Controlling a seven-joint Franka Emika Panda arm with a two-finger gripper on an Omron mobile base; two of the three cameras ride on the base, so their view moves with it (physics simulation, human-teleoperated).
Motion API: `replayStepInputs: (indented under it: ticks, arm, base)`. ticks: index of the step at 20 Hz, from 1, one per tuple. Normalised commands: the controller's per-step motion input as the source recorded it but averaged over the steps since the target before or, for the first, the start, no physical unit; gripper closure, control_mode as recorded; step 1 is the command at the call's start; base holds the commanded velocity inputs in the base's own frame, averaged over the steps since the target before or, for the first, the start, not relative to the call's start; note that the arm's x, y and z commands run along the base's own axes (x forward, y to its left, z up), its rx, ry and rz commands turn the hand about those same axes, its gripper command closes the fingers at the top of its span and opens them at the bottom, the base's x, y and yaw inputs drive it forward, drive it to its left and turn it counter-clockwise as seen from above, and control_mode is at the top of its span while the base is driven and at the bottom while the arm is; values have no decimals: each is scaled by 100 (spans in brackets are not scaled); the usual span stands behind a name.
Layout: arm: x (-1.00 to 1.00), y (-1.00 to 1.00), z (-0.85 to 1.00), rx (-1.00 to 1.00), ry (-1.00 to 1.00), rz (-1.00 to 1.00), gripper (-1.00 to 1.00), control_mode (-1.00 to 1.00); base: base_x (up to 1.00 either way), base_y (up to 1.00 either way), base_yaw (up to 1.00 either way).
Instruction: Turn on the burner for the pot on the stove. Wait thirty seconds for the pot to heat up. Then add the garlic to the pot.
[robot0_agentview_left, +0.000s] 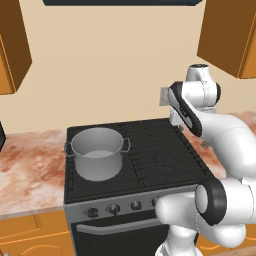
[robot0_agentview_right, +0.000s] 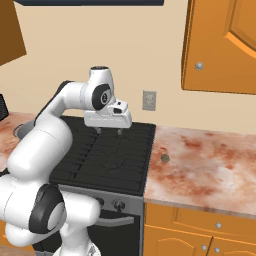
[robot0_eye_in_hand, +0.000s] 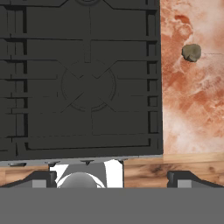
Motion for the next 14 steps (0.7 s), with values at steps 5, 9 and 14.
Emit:
replayStepInputs:
  ticks: [5,9,14]
  arm:
    - [0,0,0,0,0,0,-100,-100]
    - [0,0,0,0,0,0,-100,-100]
    - [0,0,0,0,0,0,-100,-100]
  base:
    - [0,0,0]
    - [0,0,0]
    - [0,0,0]
